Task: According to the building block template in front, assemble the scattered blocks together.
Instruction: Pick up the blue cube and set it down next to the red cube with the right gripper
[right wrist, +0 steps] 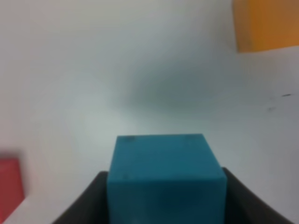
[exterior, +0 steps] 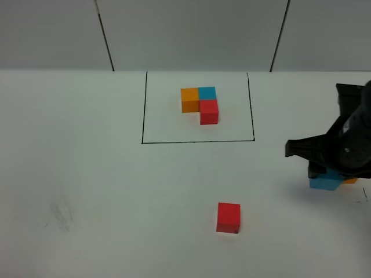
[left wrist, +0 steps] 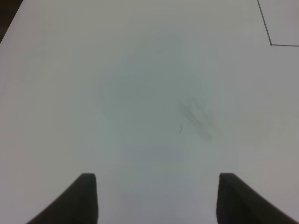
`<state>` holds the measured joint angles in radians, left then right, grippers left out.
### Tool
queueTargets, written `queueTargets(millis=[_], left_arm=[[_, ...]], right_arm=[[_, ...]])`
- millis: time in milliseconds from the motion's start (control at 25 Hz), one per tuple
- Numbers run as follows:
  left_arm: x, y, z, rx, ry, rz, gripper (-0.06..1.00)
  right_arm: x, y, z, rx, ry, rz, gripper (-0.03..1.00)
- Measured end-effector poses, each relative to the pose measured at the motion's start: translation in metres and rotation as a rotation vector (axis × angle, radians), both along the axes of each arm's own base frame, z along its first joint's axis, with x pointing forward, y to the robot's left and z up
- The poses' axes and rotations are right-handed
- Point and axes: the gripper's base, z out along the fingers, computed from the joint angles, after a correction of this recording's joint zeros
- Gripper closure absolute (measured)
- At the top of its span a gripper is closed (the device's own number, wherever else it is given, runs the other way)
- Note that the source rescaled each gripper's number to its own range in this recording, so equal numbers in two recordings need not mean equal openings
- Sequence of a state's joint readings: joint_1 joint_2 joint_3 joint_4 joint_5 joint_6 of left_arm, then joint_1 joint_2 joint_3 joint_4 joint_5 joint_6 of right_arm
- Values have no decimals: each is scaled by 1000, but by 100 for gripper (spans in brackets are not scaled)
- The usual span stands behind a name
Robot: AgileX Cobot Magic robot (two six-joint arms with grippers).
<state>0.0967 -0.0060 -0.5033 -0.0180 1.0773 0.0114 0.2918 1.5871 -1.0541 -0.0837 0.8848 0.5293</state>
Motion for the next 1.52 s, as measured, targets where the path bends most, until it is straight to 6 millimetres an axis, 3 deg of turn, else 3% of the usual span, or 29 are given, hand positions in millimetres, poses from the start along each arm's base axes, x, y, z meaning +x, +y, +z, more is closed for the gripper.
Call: queueTargets(millis=[440,640,920,1520], left_arm=[[0,0,0,0,0,0,72],[0,0,0,0,0,0,72],[0,0,0,0,0,0,72],[0,0,0,0,0,0,72]], right_arm=[[35,95,-17,7,10,-36,70],[51,125,-33,-32,-7,7,70],[57,136,-52,-43,16,-12,70],[43,152,-69,-101,87,-28,70]])
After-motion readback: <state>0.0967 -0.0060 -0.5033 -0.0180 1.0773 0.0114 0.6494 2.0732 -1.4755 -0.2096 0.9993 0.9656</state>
